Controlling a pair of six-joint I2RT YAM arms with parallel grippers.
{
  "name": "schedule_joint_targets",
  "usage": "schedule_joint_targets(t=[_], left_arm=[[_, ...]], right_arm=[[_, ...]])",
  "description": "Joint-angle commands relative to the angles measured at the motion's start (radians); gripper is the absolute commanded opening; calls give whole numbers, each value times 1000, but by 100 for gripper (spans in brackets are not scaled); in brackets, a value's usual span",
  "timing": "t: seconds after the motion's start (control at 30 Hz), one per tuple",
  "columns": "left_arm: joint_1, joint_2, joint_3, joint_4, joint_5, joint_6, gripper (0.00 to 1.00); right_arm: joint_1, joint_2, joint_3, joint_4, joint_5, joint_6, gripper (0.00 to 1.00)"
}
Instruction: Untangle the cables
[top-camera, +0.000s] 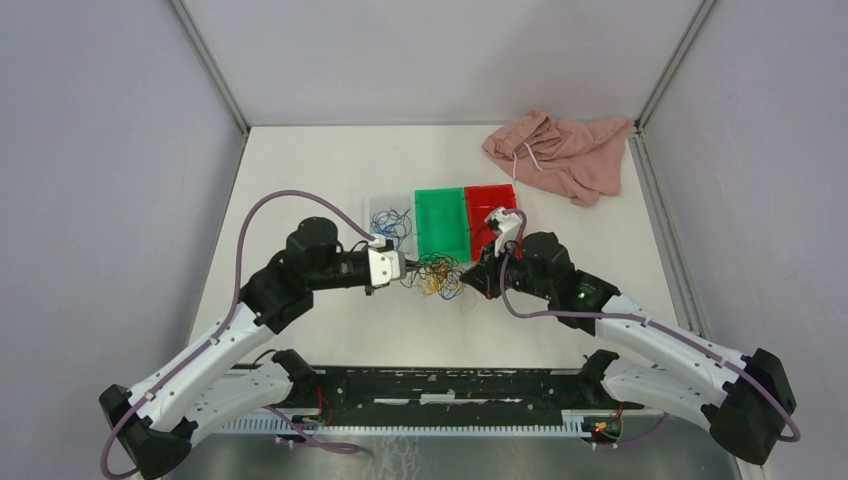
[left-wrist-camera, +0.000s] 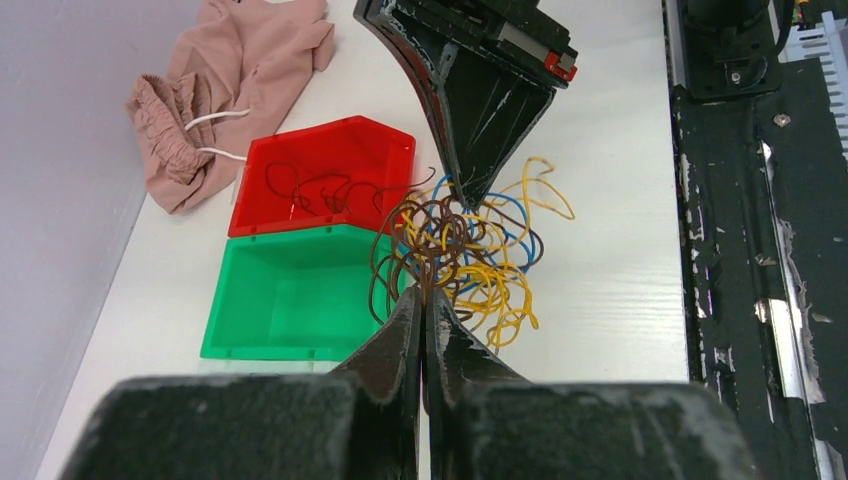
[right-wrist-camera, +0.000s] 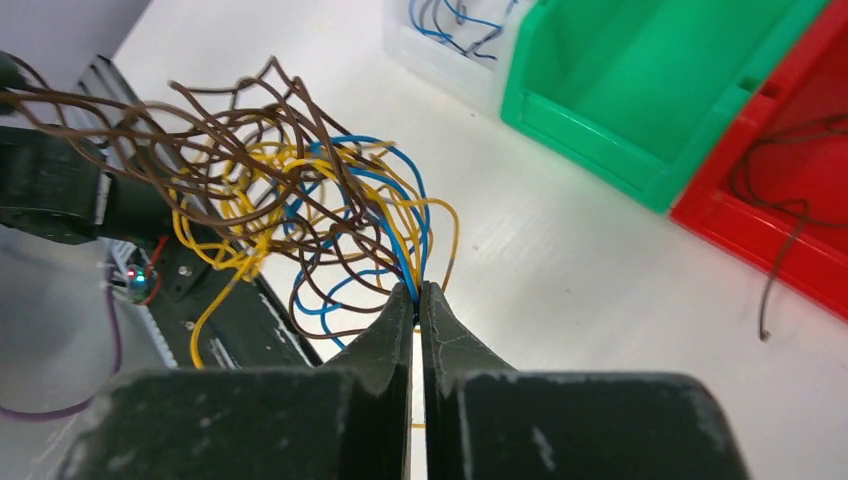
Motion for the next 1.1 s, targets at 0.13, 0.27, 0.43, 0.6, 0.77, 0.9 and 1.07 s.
schedule_joint_targets(t=[0.13,0.27,0.43,0.6,0.77,0.9,1.07], left_arm=[[-2,-50,68,-101,-33,139,3],[-3,-60,17,-210,-116,273,3],[-2,-70,-132,-252,-282,375,3],[-3,-88,-185,-265,-219,342,50],[-2,-112,-116,-278,-36,240,70],[-3,-81,-45,-269,77,90,76],[-3,-5,8,-107,69,-74,74]], right_arm=[[-26,-103,-30,-131,147,-85,0],[-37,-136,-39,-151,152,-90,1],[-47,-157,-35,-70,0,-38,4],[-48,-107,-17,69,-241,39,6],[-48,-47,2,71,-278,8,8],[-43,18,24,98,-332,-7,8],[6,80,66,101,-335,-43,8]])
